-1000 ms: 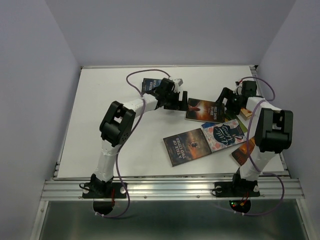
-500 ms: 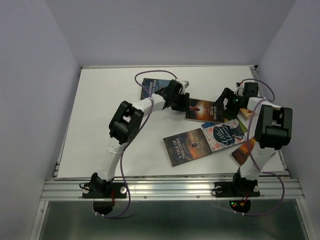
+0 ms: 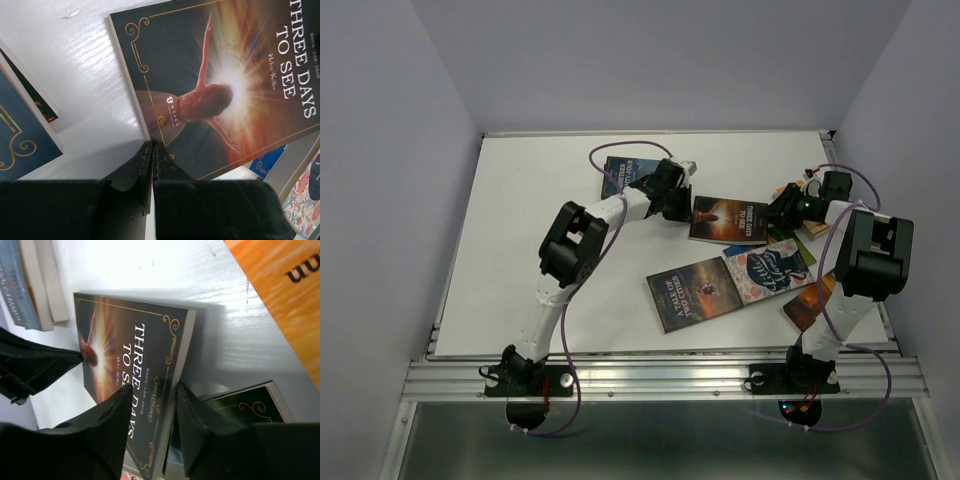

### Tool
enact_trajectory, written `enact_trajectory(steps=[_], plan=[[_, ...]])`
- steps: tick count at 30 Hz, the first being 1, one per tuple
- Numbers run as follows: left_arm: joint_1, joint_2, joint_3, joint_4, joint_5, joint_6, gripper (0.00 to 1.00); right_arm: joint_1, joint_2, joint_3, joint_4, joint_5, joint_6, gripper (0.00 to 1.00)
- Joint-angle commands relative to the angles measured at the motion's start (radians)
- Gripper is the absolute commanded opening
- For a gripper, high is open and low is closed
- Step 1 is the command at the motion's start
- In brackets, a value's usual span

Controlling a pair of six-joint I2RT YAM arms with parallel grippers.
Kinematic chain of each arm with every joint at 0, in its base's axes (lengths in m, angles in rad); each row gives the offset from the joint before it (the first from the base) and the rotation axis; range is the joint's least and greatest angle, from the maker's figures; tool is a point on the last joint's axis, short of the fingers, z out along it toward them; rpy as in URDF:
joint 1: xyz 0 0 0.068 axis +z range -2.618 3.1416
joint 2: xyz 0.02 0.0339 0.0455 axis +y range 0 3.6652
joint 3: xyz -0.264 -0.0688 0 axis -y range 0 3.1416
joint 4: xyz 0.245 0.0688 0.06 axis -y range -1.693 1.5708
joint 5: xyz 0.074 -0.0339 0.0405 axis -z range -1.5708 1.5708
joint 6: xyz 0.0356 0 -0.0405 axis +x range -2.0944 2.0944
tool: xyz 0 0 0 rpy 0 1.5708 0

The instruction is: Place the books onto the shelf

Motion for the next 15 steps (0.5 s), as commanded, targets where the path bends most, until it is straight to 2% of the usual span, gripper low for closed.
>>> enact_trajectory(steps=[1, 6, 10, 11, 12, 15], plan=[[-0.049, 0.020, -0.030, -0.025, 0.016, -0.006, 0.10, 0.051, -0.034, -0.012, 0.029, -0.307, 0.083, 0.40], [-0.049, 0.005, -0.062, 0.006, 0.023, -0.027, 0.10, 0.051, -0.031, -0.020, 0.049, -0.362, 0.086, 0.26], [-0.049, -0.003, -0.058, 0.012, 0.017, -0.032, 0.10, 0.051, -0.031, -0.031, 0.063, -0.396, 0.088, 0.17], [-0.049, -0.003, -0.056, 0.013, 0.016, -0.032, 0.10, 0.051, -0.034, -0.031, 0.063, -0.399, 0.086, 0.13], [-0.049, -0.003, -0.053, 0.013, 0.016, -0.030, 0.10, 0.051, -0.037, -0.032, 0.063, -0.399, 0.082, 0.03], [-0.049, -0.007, -0.053, 0.010, 0.010, -0.038, 0.10, 0.051, -0.063, -0.037, 0.060, -0.347, 0.080, 0.01]])
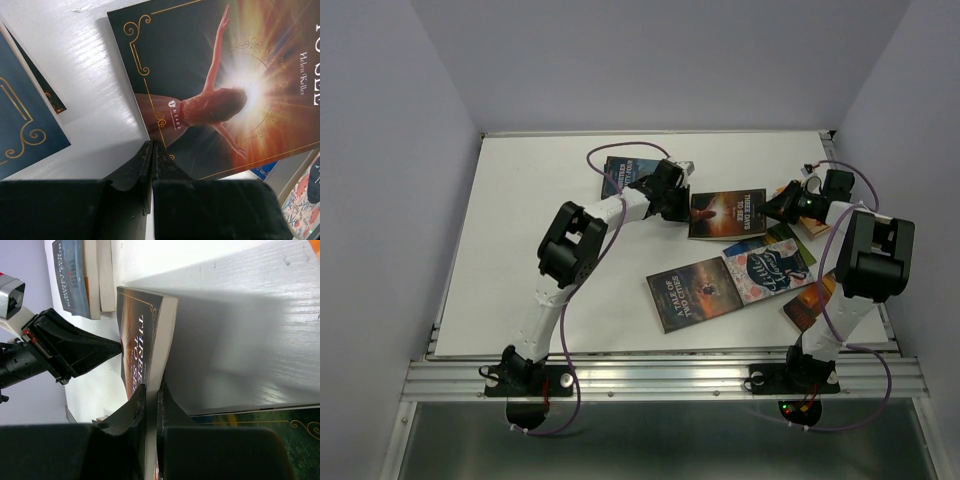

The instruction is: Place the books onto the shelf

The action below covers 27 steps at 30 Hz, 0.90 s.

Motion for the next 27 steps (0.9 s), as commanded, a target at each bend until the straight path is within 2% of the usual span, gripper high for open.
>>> enact_trajectory(steps=[1, 4, 6, 7, 8, 9, 13, 15, 16, 17, 19, 20, 23, 27], plan=[[-0.046, 0.005, -0.032, 0.003, 0.032, -0.013, 0.10, 0.063, -0.068, -0.027, -0.038, -0.147, 0.010, 0.01], [-0.037, -0.038, -0.039, -0.005, 0.033, -0.010, 0.18, 0.063, -0.137, -0.007, -0.073, -0.095, -0.068, 0.01], [-0.022, -0.099, -0.046, -0.017, 0.052, 0.024, 0.42, 0.063, -0.197, 0.023, -0.106, -0.069, -0.154, 0.01], [-0.019, -0.154, -0.050, -0.019, 0.050, 0.037, 0.59, 0.063, -0.217, 0.032, -0.110, -0.063, -0.199, 0.01], [-0.017, -0.184, -0.061, -0.025, 0.044, 0.071, 0.88, 0.063, -0.234, 0.043, -0.118, -0.047, -0.216, 0.01], [-0.017, -0.216, -0.064, -0.031, 0.036, 0.096, 0.99, 0.063, -0.260, 0.068, -0.121, -0.044, -0.233, 0.01], [-0.016, -0.355, -0.073, -0.062, 0.032, 0.212, 0.99, 0.063, -0.292, 0.150, -0.179, -0.032, -0.305, 0.01], [-0.016, -0.424, -0.079, -0.069, 0.055, 0.290, 0.99, 0.063, -0.295, 0.187, -0.240, -0.064, -0.374, 0.01], [-0.017, -0.440, -0.076, -0.077, 0.064, 0.386, 0.99, 0.063, -0.300, 0.201, -0.260, -0.072, -0.417, 0.01], [-0.016, -0.469, -0.070, -0.089, 0.064, 0.433, 0.99, 0.063, -0.303, 0.232, -0.320, -0.102, -0.496, 0.01], [-0.010, -0.486, -0.058, -0.102, 0.047, 0.499, 0.99, 0.063, -0.306, 0.253, -0.371, -0.110, -0.553, 0.01], [-0.002, -0.491, -0.035, -0.120, 0.070, 0.559, 0.99, 0.063, -0.311, 0.273, -0.438, -0.137, -0.639, 0.01], [0.020, -0.465, 0.019, -0.172, 0.165, 0.681, 0.99, 0.063, -0.325, 0.281, -0.483, -0.185, -0.734, 0.01], [0.021, -0.371, 0.158, -0.340, 0.362, 0.855, 0.99, 0.114, -0.348, 0.290, -0.544, -0.265, -0.780, 0.01]])
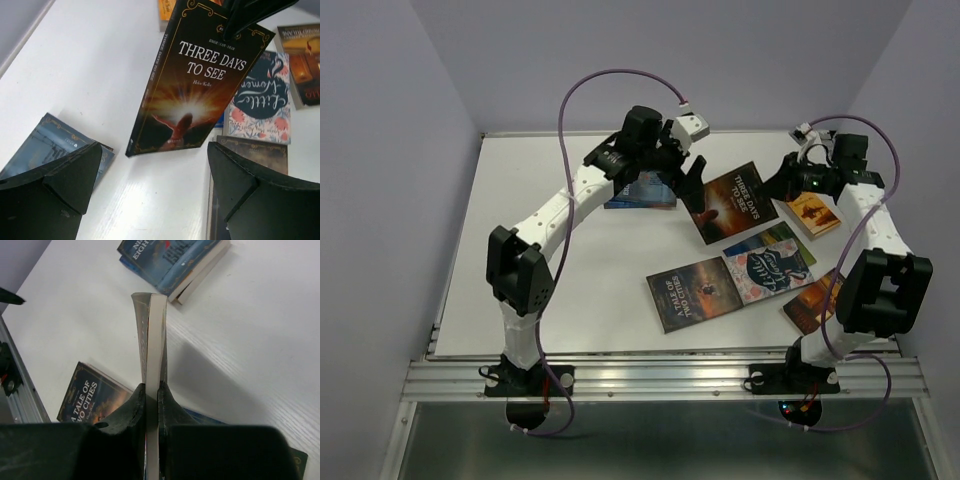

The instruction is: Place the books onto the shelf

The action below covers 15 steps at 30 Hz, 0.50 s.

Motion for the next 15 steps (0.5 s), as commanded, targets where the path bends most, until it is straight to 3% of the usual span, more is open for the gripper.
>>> enact_trajectory(steps=[1, 4, 13, 14, 15], plan=[[0.008, 0.109, 0.143, -0.211, 0.220, 0.279, 0.99, 0.049, -0.066, 0.063, -0.091, -0.145, -0.118, 0.01], [0.008, 0.182, 0.229, -0.304, 0.288, 0.348, 0.99, 0.088, -0.063, 0.080, -0.123, -0.158, -0.147, 0.01], [0.006, 0.207, 0.207, -0.285, 0.342, 0.362, 0.99, 0.173, -0.021, 0.133, -0.252, -0.181, -0.245, 0.01], [0.008, 0.207, 0.203, -0.289, 0.360, 0.371, 0.96, 0.173, -0.018, 0.135, -0.252, -0.179, -0.242, 0.01], [0.008, 0.207, 0.192, -0.298, 0.398, 0.379, 0.81, 0.173, -0.014, 0.140, -0.252, -0.173, -0.238, 0.01]])
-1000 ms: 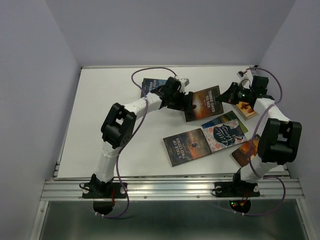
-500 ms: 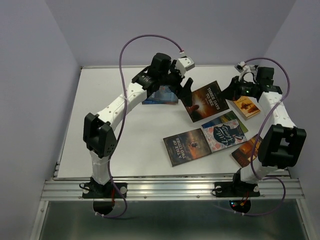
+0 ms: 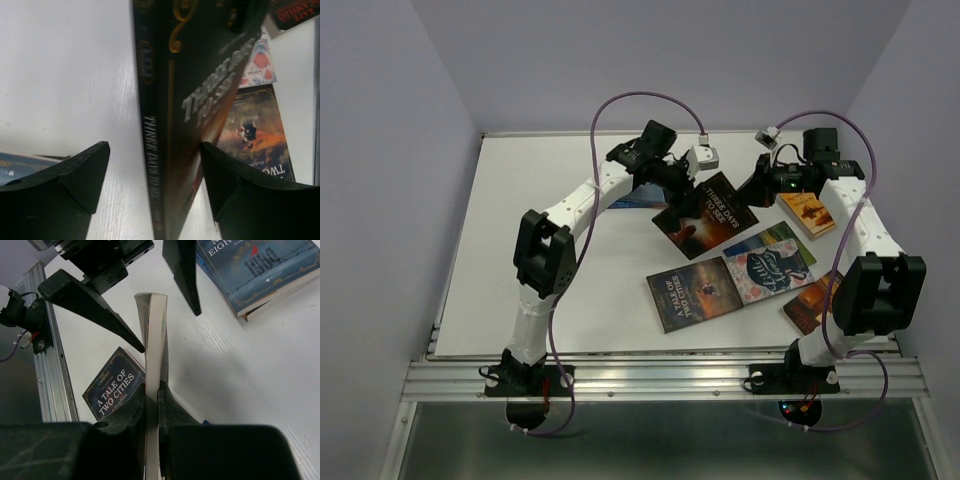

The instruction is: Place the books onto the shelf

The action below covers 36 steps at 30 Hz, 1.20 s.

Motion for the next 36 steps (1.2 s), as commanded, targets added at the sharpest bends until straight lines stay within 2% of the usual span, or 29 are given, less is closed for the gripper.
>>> enact_trajectory(steps=[1, 2, 3, 4, 5, 7, 8, 9, 11, 13, 14, 17, 18, 20, 21, 23, 24, 25, 29, 30, 32, 33, 36], plan=[[-0.004, -0.039, 0.013, -0.022, 0.129, 0.062, 0.68, 0.005, 0.000, 0.065, -0.028, -0.066, -0.021, 0.01], [-0.004, -0.040, 0.010, -0.026, 0.140, 0.065, 0.53, 0.005, 0.004, 0.066, -0.028, -0.063, -0.015, 0.01], [-0.004, -0.042, 0.010, -0.026, 0.158, 0.063, 0.16, 0.005, 0.013, 0.069, -0.028, -0.052, -0.011, 0.01], [-0.004, -0.045, 0.007, -0.019, 0.161, 0.053, 0.00, 0.005, 0.020, 0.079, -0.028, -0.046, 0.002, 0.05], [-0.004, -0.048, 0.005, -0.018, 0.164, 0.052, 0.00, 0.005, 0.026, 0.085, -0.028, -0.036, 0.012, 0.14], [-0.004, -0.056, -0.001, 0.001, 0.174, 0.025, 0.00, 0.005, 0.040, 0.108, -0.006, 0.012, 0.052, 0.44], [-0.004, -0.068, -0.006, 0.021, 0.168, -0.001, 0.00, 0.005, 0.044, 0.121, 0.003, 0.041, 0.081, 0.69], [-0.002, -0.076, -0.015, 0.081, 0.142, -0.042, 0.00, 0.005, 0.047, 0.134, 0.027, 0.070, 0.144, 0.82], [0.007, -0.103, -0.047, 0.139, 0.122, -0.133, 0.00, 0.005, 0.044, 0.157, 0.058, 0.158, 0.195, 1.00], [0.027, -0.120, -0.079, 0.248, 0.066, -0.254, 0.00, 0.005, 0.035, 0.175, 0.123, 0.295, 0.324, 1.00], [0.036, -0.137, -0.104, 0.317, 0.048, -0.294, 0.00, 0.005, 0.032, 0.189, 0.159, 0.427, 0.410, 1.00], [0.094, -0.177, -0.165, 0.462, 0.049, -0.439, 0.00, 0.005, 0.008, 0.206, 0.190, 0.669, 0.579, 1.00], [0.109, -0.185, -0.200, 0.494, 0.007, -0.490, 0.00, 0.005, -0.003, 0.200, 0.202, 0.813, 0.617, 1.00], [0.158, -0.204, -0.226, 0.541, -0.023, -0.628, 0.00, 0.005, -0.031, 0.179, 0.213, 0.920, 0.675, 1.00], [0.175, -0.212, -0.265, 0.620, -0.048, -0.682, 0.00, 0.005, -0.057, 0.150, 0.227, 0.969, 0.710, 1.00], [0.217, -0.229, -0.305, 0.696, -0.123, -0.850, 0.00, 0.005, -0.080, 0.120, 0.242, 0.982, 0.742, 1.00], [0.226, -0.232, -0.323, 0.736, -0.236, -0.898, 0.00, 0.005, -0.092, 0.097, 0.255, 0.980, 0.753, 1.00], [0.235, -0.226, -0.326, 0.748, -0.286, -0.946, 0.00, 0.005, -0.095, 0.091, 0.259, 0.980, 0.767, 1.00], [0.249, -0.220, -0.383, 0.871, -0.365, -1.151, 0.00, 0.005, -0.088, 0.074, 0.265, 0.960, 0.798, 1.00], [0.248, -0.217, -0.412, 0.903, -0.429, -1.255, 0.00, 0.005, -0.085, 0.071, 0.265, 0.959, 0.807, 1.00], [0.249, -0.205, -0.435, 0.914, -0.545, -1.342, 0.00, 0.005, -0.080, 0.065, 0.264, 0.952, 0.813, 1.00], [0.249, -0.200, -0.447, 0.916, -0.546, -1.369, 0.00, 0.005, -0.078, 0.062, 0.264, 0.956, 0.818, 1.00], [0.248, -0.186, -0.512, 0.917, -0.723, -1.461, 0.00, 0.005, -0.065, 0.059, 0.261, 0.945, 0.829, 1.00]])
